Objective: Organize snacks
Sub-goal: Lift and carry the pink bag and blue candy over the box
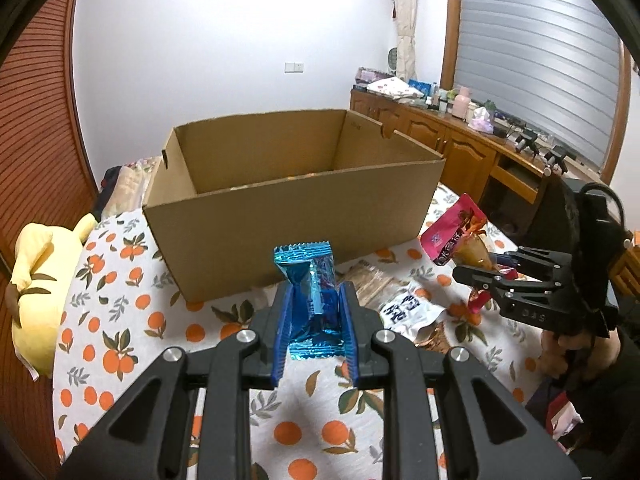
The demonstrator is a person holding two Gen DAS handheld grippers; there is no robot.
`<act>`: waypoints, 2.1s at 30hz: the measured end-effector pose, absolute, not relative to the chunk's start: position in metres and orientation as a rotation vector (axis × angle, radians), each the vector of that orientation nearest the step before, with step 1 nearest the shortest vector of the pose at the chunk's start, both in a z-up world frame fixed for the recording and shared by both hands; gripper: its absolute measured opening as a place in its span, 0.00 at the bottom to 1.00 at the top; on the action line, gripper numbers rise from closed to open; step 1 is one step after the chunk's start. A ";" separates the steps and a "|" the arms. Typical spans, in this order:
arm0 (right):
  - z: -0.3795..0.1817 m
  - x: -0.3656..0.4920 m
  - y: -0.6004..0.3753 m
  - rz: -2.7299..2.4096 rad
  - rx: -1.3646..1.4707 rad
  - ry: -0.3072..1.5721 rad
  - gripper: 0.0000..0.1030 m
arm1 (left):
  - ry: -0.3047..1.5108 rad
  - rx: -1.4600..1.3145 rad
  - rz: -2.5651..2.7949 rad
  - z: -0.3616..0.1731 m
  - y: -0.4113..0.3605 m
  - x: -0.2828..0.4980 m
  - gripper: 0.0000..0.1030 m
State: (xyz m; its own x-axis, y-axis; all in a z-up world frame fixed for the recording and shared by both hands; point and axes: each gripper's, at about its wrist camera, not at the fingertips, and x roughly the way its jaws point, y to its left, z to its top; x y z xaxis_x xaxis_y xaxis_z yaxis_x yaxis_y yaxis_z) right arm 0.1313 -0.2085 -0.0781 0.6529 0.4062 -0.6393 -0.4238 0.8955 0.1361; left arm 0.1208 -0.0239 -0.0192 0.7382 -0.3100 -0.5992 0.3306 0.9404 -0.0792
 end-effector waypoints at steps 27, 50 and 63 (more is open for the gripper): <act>0.023 0.137 -0.178 0.554 -0.122 0.551 0.35 | 0.578 0.050 -0.320 0.023 0.001 0.156 0.21; 0.022 0.232 -0.135 0.612 -0.161 0.570 0.35 | 0.667 0.003 -0.345 -0.002 0.027 0.222 0.34; 0.017 0.238 -0.135 0.655 -0.151 0.568 0.35 | 0.599 0.044 -0.307 0.019 0.032 0.152 0.43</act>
